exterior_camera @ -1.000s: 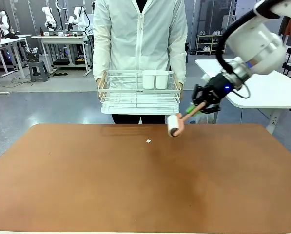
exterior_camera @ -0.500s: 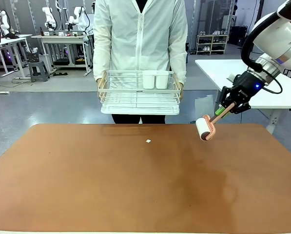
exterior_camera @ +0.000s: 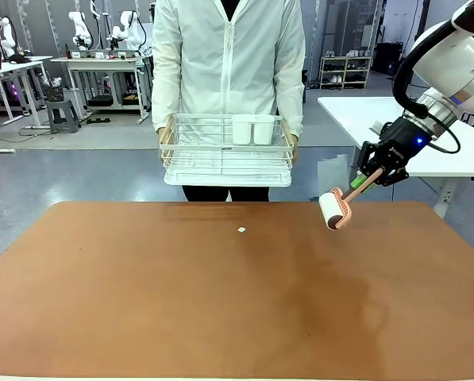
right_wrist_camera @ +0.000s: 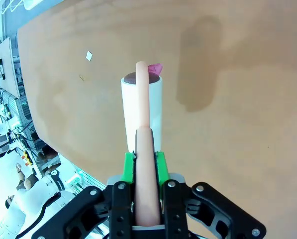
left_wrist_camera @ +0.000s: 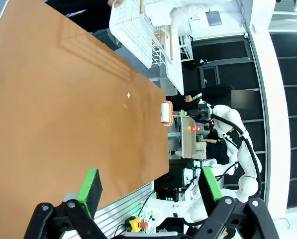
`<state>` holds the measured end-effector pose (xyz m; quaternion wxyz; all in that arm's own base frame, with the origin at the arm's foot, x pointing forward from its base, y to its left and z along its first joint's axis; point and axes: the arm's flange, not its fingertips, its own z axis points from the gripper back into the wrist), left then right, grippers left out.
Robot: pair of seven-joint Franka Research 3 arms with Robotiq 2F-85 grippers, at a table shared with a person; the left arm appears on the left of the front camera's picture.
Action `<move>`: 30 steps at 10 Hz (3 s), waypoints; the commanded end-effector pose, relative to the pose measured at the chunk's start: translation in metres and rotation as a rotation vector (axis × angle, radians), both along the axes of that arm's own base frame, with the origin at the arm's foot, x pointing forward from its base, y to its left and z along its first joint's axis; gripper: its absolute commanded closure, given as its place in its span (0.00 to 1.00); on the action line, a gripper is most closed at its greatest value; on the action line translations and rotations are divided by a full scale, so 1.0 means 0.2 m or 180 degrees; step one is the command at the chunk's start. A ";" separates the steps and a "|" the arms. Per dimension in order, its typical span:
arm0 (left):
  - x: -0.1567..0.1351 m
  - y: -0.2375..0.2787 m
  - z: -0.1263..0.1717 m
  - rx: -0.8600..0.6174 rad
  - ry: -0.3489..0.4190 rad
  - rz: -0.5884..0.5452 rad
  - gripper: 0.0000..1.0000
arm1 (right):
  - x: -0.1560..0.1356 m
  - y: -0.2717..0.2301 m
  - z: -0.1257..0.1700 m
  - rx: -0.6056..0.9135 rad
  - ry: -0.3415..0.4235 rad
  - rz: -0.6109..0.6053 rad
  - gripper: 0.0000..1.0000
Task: Clean the table.
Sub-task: Clean the table with the Lint Roller when the human lifts the Dish drying rack.
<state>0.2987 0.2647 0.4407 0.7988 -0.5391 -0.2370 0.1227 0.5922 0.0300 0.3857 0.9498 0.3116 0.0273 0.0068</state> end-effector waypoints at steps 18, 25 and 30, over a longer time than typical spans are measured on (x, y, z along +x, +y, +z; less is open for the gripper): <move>-0.01 0.01 0.01 -0.0016 -0.0035 0.0009 0.00 | 0.41 0.42 -0.44 -0.0125 0.0571 0.0035 0.79; -0.01 0.01 0.01 -0.0016 -0.0035 0.0009 0.00 | 0.36 1.04 -0.42 -0.0064 0.0891 -0.0006 0.79; -0.01 0.01 0.01 -0.0016 -0.0035 0.0009 0.00 | 0.34 1.43 -0.38 -0.0270 0.0683 0.0126 0.79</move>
